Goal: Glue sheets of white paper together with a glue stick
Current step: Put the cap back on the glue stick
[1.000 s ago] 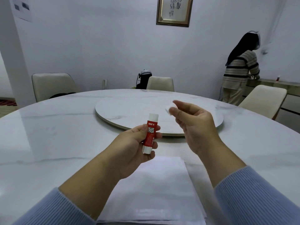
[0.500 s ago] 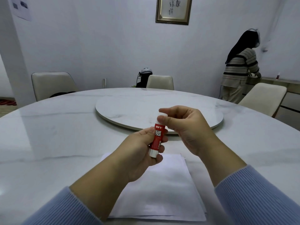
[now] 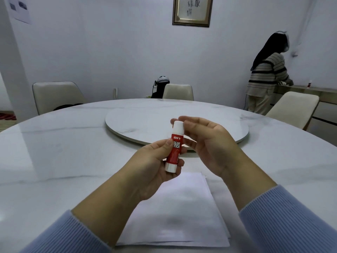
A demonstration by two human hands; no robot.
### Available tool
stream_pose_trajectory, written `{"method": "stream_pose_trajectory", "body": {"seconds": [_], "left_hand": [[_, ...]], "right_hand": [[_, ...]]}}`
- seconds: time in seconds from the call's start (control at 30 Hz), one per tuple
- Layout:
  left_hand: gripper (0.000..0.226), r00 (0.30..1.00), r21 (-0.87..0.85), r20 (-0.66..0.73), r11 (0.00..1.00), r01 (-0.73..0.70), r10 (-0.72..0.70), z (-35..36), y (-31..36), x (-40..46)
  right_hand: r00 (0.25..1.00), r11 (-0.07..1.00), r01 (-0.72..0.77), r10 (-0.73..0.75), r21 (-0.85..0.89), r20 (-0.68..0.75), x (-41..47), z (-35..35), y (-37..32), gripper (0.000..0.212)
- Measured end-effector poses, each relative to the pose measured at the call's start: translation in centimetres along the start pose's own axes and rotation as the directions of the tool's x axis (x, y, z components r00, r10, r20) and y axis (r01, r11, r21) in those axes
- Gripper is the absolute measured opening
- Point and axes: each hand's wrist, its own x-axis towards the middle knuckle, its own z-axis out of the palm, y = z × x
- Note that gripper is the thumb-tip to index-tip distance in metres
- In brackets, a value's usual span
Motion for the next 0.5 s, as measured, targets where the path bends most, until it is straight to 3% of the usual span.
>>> {"method": "stream_pose_trajectory", "body": {"seconds": [0.13,0.27,0.4,0.5], "left_hand": [[0.027,1.0,0.032,0.031,0.999,0.005,-0.006,-0.01,-0.2,-0.09],[0.023,1.0,0.027,0.0,1.0,0.0,0.0,-0.49,-0.15,0.18],[0.022,1.0,0.054,0.001,0.999,0.006,-0.006,-0.43,-0.36,0.24],[0.022,1.0,0.036,-0.004,0.999,0.003,-0.003,-0.52,-0.35,0.33]], "right_hand": [[0.993,0.999,0.01,-0.015,-0.045,-0.114,0.16,0.11,0.46,0.039],[0.999,0.999,-0.006,0.007,0.037,-0.05,-0.12,0.29,0.26,0.022],[0.992,0.995,0.032,-0.043,-0.091,-0.12,-0.11,0.28,0.42,0.044],[0.999,1.0,0.013,-0.013,-0.003,-0.043,-0.28,0.21,0.4,0.032]]}}
